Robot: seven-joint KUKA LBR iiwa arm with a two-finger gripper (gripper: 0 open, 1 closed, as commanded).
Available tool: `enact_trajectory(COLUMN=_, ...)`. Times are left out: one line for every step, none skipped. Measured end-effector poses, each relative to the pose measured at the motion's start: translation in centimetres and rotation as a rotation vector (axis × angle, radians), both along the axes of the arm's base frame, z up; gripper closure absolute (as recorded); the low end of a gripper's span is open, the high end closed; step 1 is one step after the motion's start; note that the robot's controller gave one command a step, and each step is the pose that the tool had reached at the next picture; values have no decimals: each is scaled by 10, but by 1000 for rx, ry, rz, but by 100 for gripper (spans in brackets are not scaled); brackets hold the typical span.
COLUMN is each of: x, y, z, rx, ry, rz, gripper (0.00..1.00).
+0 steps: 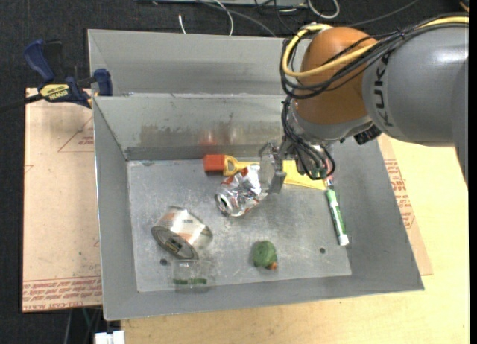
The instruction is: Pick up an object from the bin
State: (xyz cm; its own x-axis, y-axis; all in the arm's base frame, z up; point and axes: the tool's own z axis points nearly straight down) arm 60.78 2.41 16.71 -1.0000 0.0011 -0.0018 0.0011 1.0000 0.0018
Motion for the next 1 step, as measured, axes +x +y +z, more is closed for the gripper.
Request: enact_trajectory(x=0, y=0, z=0, rx=0, ry=0, rz=0, gripper=100)
